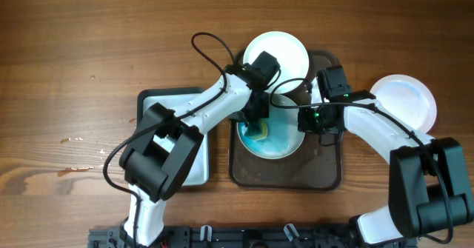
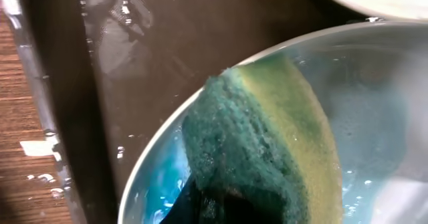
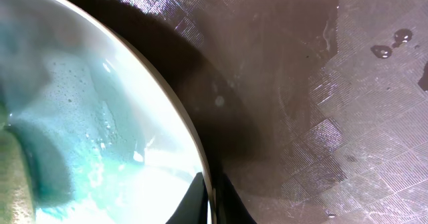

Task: Clean dirty plates on tray and stack at the side
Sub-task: 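Scrub the blue stain on the tilted plate with the sponge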

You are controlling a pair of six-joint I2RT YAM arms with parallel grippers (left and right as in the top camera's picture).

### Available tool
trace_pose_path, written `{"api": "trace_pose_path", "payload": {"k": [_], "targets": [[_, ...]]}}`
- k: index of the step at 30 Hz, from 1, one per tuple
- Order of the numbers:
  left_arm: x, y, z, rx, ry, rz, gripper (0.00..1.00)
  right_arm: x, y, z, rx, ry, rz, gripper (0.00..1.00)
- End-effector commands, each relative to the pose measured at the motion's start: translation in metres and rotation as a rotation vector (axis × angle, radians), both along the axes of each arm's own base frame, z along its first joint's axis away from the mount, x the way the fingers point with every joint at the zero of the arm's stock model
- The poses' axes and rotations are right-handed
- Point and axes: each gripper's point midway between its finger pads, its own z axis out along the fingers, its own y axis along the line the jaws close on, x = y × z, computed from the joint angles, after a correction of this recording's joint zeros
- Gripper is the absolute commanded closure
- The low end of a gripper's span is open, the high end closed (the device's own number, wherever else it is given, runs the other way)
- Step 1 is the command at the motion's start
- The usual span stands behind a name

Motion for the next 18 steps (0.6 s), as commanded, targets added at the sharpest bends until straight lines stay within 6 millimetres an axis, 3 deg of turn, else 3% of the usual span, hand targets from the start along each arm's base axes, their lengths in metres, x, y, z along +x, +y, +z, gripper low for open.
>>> {"api": "trace_pose_path", "payload": {"k": [1,5,8,14,18], "targets": [[-0.002,-0.02,-0.012,-0.127,0.059,0.0,0.96,-0.011,-0.016,-0.017,-0.085,0.061,-0.04,0.96],[-0.013,-0.069,-0.012,-0.3,0.082,-0.082,0.96,-0.013,-0.017,-0.018,-0.087,0.071,-0.04,0.96],[-0.034,-0.099,-0.017,-0.393,0.137,-0.148,0.96,-0.016,-0.017,-0.018,-0.09,0.083,-0.039,0.96],[-0.071,-0.117,-0.021,-0.434,0.25,-0.21,0.96,-0.016,-0.017,-0.018,-0.09,0.085,-0.039,0.96],[-0.086,-0.114,-0.016,-0.457,0.342,-0.204,0.96,-0.016,-0.017,-0.018,-0.09,0.085,-0.039,0.96]]}}
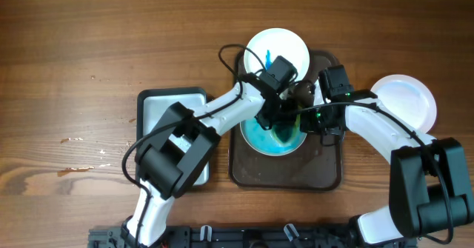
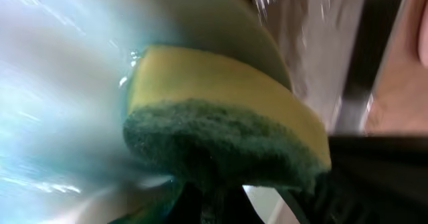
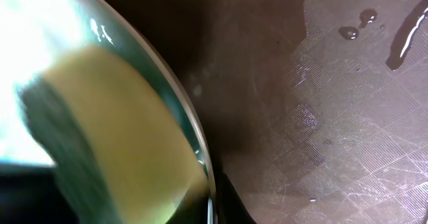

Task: Clean dirty plates on tray and stack at the side
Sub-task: 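Scrub the blue stain on the tilted plate with the sponge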

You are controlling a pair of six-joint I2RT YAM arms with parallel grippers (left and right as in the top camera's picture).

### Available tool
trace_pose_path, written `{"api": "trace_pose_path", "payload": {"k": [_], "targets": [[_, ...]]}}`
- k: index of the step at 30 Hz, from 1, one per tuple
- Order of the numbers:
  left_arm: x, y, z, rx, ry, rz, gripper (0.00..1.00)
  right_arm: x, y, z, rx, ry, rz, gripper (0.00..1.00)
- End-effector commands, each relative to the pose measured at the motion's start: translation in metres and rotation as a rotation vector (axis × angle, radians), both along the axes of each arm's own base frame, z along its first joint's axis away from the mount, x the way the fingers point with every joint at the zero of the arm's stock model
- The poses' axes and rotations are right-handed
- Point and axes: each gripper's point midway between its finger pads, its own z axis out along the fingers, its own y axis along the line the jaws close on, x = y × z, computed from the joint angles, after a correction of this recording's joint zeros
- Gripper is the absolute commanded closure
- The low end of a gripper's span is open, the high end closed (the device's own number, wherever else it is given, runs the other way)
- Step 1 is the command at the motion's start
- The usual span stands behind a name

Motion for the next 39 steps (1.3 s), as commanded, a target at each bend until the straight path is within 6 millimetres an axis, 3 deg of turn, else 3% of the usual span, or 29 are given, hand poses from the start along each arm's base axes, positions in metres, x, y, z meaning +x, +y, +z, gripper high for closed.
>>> {"api": "trace_pose_path", "payload": {"k": [1,4,8,10,13,22,25,29,34,39], "targets": [[-0.052,-0.002,-0.019,-0.004,0.22,-0.072,0.96,-0.012,-0.012,-0.018,-0.071,0.056,-0.01,0.96],[-0.048,0.02,-0.027,0.093,0.224,-0.033,0.96,-0.012,-0.012,-0.018,-0.071,0.056,-0.009,0.96],[-0.025,0.082,-0.044,0.367,0.146,0.071,0.96,-0.012,-0.012,-0.018,-0.071,0.056,-0.009,0.96],[-0.008,0.12,-0.045,0.529,0.072,0.14,0.96,-0.012,-0.012,-0.018,-0.07,0.054,-0.009,0.95],[0.013,0.155,-0.038,0.673,-0.032,0.202,0.96,-0.011,-0.012,-0.018,-0.07,0.052,-0.009,0.96],[0.044,0.187,-0.02,0.827,-0.218,0.282,0.96,-0.011,-0.012,-0.018,-0.071,0.053,-0.009,0.96],[0.054,0.179,-0.021,0.79,-0.251,0.303,0.96,-0.011,-0.012,-0.018,-0.071,0.054,-0.007,0.96],[0.057,0.149,-0.025,0.647,-0.231,0.303,0.96,-0.011,-0.012,-0.018,-0.071,0.053,-0.008,0.96],[0.042,0.069,-0.025,0.285,-0.117,0.197,0.96,-0.012,-0.012,-0.018,-0.071,0.054,-0.007,0.96],[0.022,0.022,-0.026,0.112,-0.054,0.107,0.96,-0.012,-0.012,-0.018,-0.071,0.054,-0.007,0.96]]}}
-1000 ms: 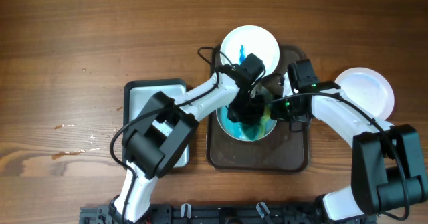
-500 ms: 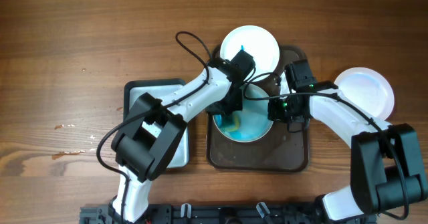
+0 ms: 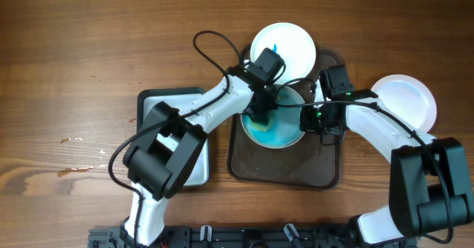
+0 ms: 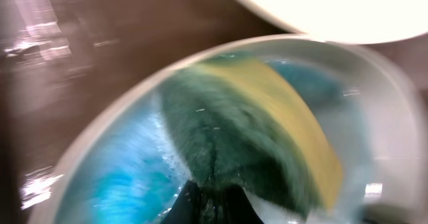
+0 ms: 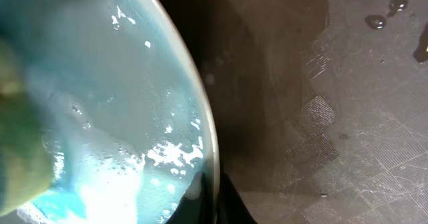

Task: Clean dirty plates on tray and stack at the side
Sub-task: 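Scrub the blue stain on the tilted plate with the sponge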

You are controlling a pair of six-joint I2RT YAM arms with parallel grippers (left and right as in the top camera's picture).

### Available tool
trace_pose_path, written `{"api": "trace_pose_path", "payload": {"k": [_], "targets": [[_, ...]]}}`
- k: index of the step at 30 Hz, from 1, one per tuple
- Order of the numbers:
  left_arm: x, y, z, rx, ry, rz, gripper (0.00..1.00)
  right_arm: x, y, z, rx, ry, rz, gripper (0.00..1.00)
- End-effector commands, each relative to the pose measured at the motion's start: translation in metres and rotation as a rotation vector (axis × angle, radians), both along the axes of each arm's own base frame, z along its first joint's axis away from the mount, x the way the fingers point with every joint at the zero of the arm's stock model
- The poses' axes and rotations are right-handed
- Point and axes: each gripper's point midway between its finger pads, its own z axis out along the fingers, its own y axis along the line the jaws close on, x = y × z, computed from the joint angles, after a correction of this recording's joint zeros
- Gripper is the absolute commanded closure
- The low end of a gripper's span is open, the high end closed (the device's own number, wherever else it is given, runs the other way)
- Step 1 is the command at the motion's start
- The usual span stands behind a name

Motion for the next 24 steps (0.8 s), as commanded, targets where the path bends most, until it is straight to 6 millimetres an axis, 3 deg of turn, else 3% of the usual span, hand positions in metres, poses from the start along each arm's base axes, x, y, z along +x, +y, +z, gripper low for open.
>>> {"api": "trace_pose_path", "payload": {"k": [1,5,9,13,16,20,24], "targets": [[-0.044,-0.051,-0.025,-0.171,0.16,-0.137,0.96,-0.013,-0.012,-0.018,-0.085,0.051,0.02,0.96],[-0.068,-0.072,-0.031,-0.232,0.224,-0.203,0.96,-0.013,-0.012,-0.018,-0.085,0.051,0.02,0.96],[-0.088,-0.085,-0.021,-0.319,0.291,-0.285,0.96,-0.013,-0.012,-0.018,-0.085,0.051,0.02,0.96],[-0.099,-0.079,-0.021,-0.312,0.335,-0.315,0.96,-0.013,-0.012,-0.018,-0.085,0.051,0.02,0.96],[-0.096,-0.054,-0.034,-0.178,0.333,-0.262,0.96,-0.013,-0.012,-0.018,-0.084,0.051,0.02,0.96],[-0.078,0.004,-0.049,0.094,0.285,-0.13,0.96,-0.013,-0.012,-0.018,-0.084,0.05,0.02,0.96],[-0.053,0.052,-0.042,0.278,0.202,0.011,0.96,-0.013,-0.012,-0.018,-0.084,0.051,0.02,0.96]]}}
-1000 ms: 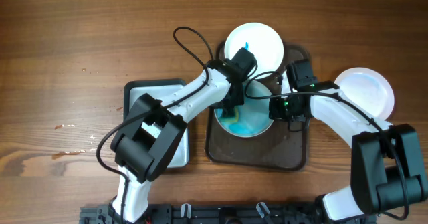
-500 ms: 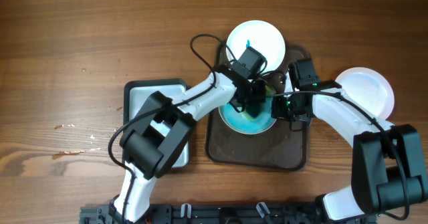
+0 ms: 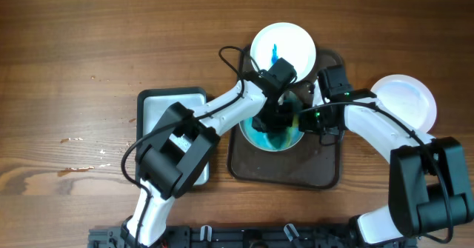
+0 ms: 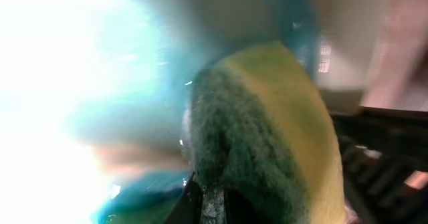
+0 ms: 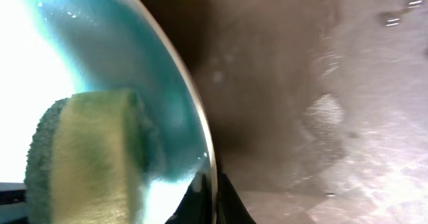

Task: Clean dirty plates on tray and stack at the side
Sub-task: 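Scrub the blue stain on the tilted plate with the sponge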

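Note:
On the brown tray (image 3: 322, 170) lies a white plate (image 3: 275, 140) smeared with blue soap. My left gripper (image 3: 275, 117) is shut on a green and yellow sponge (image 4: 267, 137) pressed into the plate's right half; the sponge also shows in the right wrist view (image 5: 87, 154). My right gripper (image 5: 214, 187) is shut on the plate's right rim (image 5: 200, 127), one finger on each side. A second white plate (image 3: 282, 48) with a blue streak rests at the tray's far edge.
A clean white plate (image 3: 405, 100) lies on the wooden table to the right of the tray. A grey square tray (image 3: 167, 104) lies to the left under my left arm. Water drops sit on the brown tray's surface (image 5: 394, 17).
My left gripper and the sponge have moved from the plate's left part to its right part, close to my right gripper. The right gripper still pinches the rim.
The sponge was on the plate's left side, then at its right, then back at the upper left, and now at the right again. Blue foam has spread over the plate. My right gripper has held the rim throughout.

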You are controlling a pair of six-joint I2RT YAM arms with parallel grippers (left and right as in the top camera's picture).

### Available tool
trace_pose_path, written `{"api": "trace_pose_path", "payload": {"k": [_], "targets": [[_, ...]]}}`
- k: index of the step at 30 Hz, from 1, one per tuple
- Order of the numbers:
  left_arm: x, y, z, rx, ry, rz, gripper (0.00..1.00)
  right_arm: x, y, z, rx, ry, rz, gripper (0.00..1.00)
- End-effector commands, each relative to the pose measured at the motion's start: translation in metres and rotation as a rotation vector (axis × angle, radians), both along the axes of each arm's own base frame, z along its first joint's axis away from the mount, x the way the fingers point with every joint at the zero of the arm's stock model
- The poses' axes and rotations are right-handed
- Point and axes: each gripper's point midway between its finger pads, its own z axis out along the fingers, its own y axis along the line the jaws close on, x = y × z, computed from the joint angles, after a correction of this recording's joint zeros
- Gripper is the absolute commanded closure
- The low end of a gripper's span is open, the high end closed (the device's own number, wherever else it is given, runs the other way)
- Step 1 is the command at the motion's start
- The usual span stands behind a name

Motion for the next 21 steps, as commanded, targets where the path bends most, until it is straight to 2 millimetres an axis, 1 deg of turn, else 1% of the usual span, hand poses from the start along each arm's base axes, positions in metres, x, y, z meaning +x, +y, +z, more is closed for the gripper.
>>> {"api": "trace_pose_path", "payload": {"k": [1,3,5,8,11,13,14,17,18,19,21], "targets": [[0.021,0.097,-0.034,0.429,-0.107,0.159,0.96,-0.013,-0.015,-0.019,-0.087,0.05,0.01,0.96],[0.038,0.122,-0.024,0.534,-0.194,0.224,0.96,-0.012,-0.015,-0.019,-0.087,0.049,0.01,0.96],[0.051,0.137,-0.018,0.597,-0.262,0.244,0.96,-0.012,-0.015,-0.019,-0.087,0.048,0.01,0.96],[0.059,0.147,-0.014,0.649,-0.316,0.251,0.96,-0.012,-0.015,-0.019,-0.087,0.049,0.01,0.96],[0.066,0.149,-0.011,0.664,-0.356,0.258,0.96,-0.012,-0.015,-0.019,-0.087,0.048,0.01,0.96],[0.067,0.145,-0.01,0.649,-0.354,0.257,0.96,-0.012,-0.015,-0.019,-0.087,0.048,0.01,0.96],[0.067,0.14,-0.009,0.626,-0.342,0.253,0.96,-0.012,-0.015,-0.019,-0.087,0.049,0.01,0.96],[0.06,0.115,0.003,0.503,-0.253,0.241,0.96,-0.013,-0.015,-0.019,-0.087,0.05,0.01,0.96],[0.058,0.106,0.012,0.453,-0.218,0.239,0.96,-0.013,-0.015,-0.019,-0.087,0.051,0.01,0.96],[0.056,0.101,0.019,0.424,-0.199,0.239,0.96,-0.013,-0.015,-0.019,-0.087,0.051,0.009,0.96],[0.051,0.084,0.044,0.304,-0.15,0.234,0.96,-0.013,-0.015,-0.019,-0.087,0.051,0.01,0.96]]}}
